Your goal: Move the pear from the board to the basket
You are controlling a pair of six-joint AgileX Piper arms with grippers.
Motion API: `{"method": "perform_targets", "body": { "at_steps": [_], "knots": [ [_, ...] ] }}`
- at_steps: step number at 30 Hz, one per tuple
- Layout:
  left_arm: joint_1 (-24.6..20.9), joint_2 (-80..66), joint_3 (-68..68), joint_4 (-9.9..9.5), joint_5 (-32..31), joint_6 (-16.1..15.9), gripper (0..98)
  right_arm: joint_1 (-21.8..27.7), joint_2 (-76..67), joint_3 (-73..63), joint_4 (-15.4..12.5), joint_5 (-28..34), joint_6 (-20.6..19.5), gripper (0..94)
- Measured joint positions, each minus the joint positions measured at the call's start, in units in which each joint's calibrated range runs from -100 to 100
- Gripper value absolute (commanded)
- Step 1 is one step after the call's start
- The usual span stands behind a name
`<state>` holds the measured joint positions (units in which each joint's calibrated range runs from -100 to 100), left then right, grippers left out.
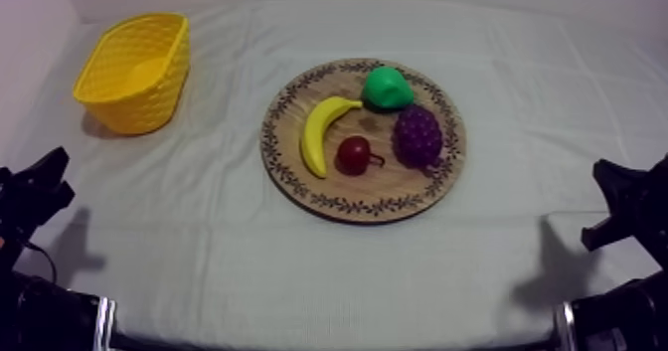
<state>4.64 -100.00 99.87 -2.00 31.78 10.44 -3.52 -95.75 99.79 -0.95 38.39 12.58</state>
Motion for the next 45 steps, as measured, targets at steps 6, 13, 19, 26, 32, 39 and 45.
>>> {"method": "perform_targets", "body": {
  "at_steps": [6,13,19,26,32,39,45],
  "knots": [
    [0.0,0.0,0.0,0.00,0.0,0.0,0.0,0.0,0.0,0.0,0.0,0.0,0.0,0.3],
    [0.0,0.0,0.0,0.00,0.0,0.0,0.0,0.0,0.0,0.0,0.0,0.0,0.0,0.3],
    [0.0,0.0,0.0,0.00,0.0,0.0,0.0,0.0,0.0,0.0,0.0,0.0,0.0,0.3],
    [0.0,0.0,0.0,0.00,0.0,0.0,0.0,0.0,0.0,0.0,0.0,0.0,0.0,0.3],
    [0.0,0.0,0.0,0.00,0.0,0.0,0.0,0.0,0.0,0.0,0.0,0.0,0.0,0.3],
    [0.0,0.0,0.0,0.05,0.1,-0.2,0.0,0.0,0.0,0.0,0.0,0.0,0.0,0.3],
    [0.0,2.9,-2.3,2.59,0.7,-4.3,0.0,0.0,0.0,0.0,0.0,0.0,0.0,0.3]
  ]
}}
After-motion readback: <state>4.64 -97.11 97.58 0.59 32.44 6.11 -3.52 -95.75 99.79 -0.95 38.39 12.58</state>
